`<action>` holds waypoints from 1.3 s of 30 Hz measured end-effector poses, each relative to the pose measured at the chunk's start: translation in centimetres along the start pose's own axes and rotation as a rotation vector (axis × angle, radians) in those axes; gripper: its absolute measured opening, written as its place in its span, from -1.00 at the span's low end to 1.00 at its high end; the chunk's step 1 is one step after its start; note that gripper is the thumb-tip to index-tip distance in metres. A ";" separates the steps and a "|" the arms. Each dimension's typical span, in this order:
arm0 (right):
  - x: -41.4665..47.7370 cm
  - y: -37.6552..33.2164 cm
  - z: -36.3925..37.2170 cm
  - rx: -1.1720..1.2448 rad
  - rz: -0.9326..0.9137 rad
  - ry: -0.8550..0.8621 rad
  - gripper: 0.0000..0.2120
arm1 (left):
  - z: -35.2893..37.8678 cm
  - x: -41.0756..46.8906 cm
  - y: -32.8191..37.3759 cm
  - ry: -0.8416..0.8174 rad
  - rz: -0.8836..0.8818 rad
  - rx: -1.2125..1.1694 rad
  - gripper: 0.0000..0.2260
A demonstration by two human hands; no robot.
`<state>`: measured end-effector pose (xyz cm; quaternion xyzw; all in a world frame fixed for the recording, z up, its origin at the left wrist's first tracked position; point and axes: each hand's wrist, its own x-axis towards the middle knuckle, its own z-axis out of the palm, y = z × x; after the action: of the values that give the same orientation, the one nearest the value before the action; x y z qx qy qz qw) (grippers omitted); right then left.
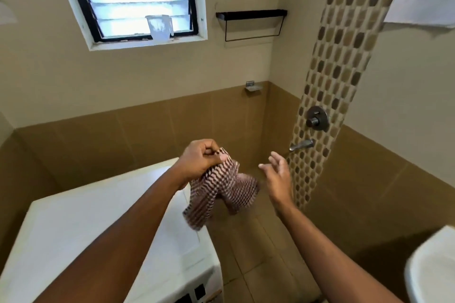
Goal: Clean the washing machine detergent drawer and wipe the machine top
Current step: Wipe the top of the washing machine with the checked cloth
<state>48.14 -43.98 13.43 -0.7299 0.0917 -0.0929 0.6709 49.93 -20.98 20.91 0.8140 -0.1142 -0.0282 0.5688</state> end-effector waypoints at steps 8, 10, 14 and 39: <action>6.0 -8.5 1.8 0.052 -0.231 -0.838 -0.70 | 0.0 3.2 6.2 -0.314 0.248 0.461 -0.86; 7.1 -9.0 1.2 0.064 -0.095 -1.015 -0.74 | -0.4 3.7 7.0 -0.332 0.230 0.422 -0.86; 9.7 -9.4 0.4 -0.110 -0.143 -1.120 -0.80 | -1.4 4.9 6.4 -0.236 0.145 0.357 -0.82; 16.4 -12.7 -9.4 -0.031 -0.283 -0.700 -0.77 | -5.3 4.2 4.6 0.058 -0.007 -0.111 -0.60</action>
<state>61.65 -56.25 27.11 -0.7332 -0.2432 0.0718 0.6310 54.20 -18.56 27.38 0.7821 -0.0931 -0.0131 0.6160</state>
